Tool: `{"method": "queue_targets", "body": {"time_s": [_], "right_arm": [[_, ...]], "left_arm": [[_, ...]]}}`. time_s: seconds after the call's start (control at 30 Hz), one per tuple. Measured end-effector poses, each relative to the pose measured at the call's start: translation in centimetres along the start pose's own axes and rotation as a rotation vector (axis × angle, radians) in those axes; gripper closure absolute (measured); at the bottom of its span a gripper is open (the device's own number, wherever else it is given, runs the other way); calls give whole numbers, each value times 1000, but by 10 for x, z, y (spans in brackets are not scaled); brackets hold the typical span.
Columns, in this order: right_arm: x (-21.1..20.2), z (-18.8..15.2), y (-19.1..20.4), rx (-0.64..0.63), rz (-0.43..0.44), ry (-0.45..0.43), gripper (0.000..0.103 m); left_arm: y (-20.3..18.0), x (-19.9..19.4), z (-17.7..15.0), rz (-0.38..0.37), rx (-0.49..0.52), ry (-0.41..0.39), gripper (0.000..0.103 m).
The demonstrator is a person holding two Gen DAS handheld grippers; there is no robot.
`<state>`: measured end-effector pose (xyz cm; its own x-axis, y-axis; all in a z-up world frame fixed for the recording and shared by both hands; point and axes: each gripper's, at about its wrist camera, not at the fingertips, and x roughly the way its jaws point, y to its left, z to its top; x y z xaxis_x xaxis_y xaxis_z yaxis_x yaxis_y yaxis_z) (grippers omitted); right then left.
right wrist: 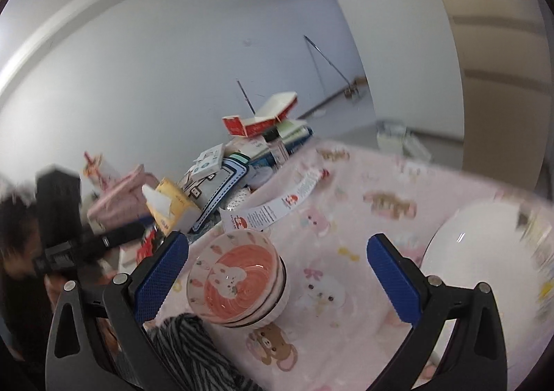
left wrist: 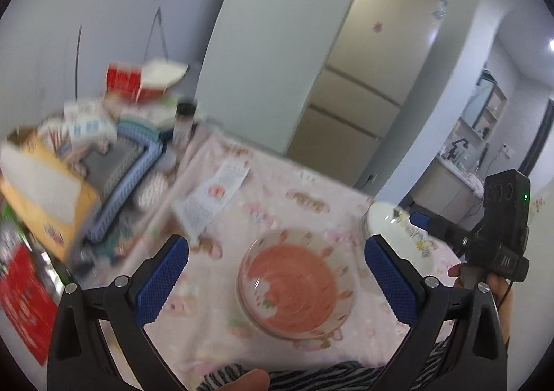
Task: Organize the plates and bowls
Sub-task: 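Move both tools to the stacked pink bowls, then grasp the stacked pink bowls' rim with the left tool while the right tool grips the other side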
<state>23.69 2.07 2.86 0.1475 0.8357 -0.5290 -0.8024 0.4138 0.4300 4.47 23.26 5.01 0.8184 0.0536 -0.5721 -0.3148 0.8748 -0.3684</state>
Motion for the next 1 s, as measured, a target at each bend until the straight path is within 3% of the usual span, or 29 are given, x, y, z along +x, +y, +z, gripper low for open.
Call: {"method": "queue_targets", "body": {"time_s": [0.17,0.4,0.47,0.57,0.7,0.87,1.0], "right_arm": [[40,-18,-28,130,5,140,0],[74,-39,-28,155,33,212,0],[80,-44,-26,152,13,215,0],[77,-47,-29,177,-62,154,0],[78,-48,-19,107,-90,149,0],[93,-54,-15,88,-83,201,0],[102,-59,-13,62,-77,224,0]], "left_arm": [[17,31,-19,18,-43,73,0],[35,45,-30,9,-101,75,0],[42,51,-34,4,-142,100,0],[48,64,-41,-57,-199,142,0],[44,71,-50,-18,-207,136,0],[43,86,-54,-38,-217,195,0],[43,93,-56,34,-201,198,1]]}}
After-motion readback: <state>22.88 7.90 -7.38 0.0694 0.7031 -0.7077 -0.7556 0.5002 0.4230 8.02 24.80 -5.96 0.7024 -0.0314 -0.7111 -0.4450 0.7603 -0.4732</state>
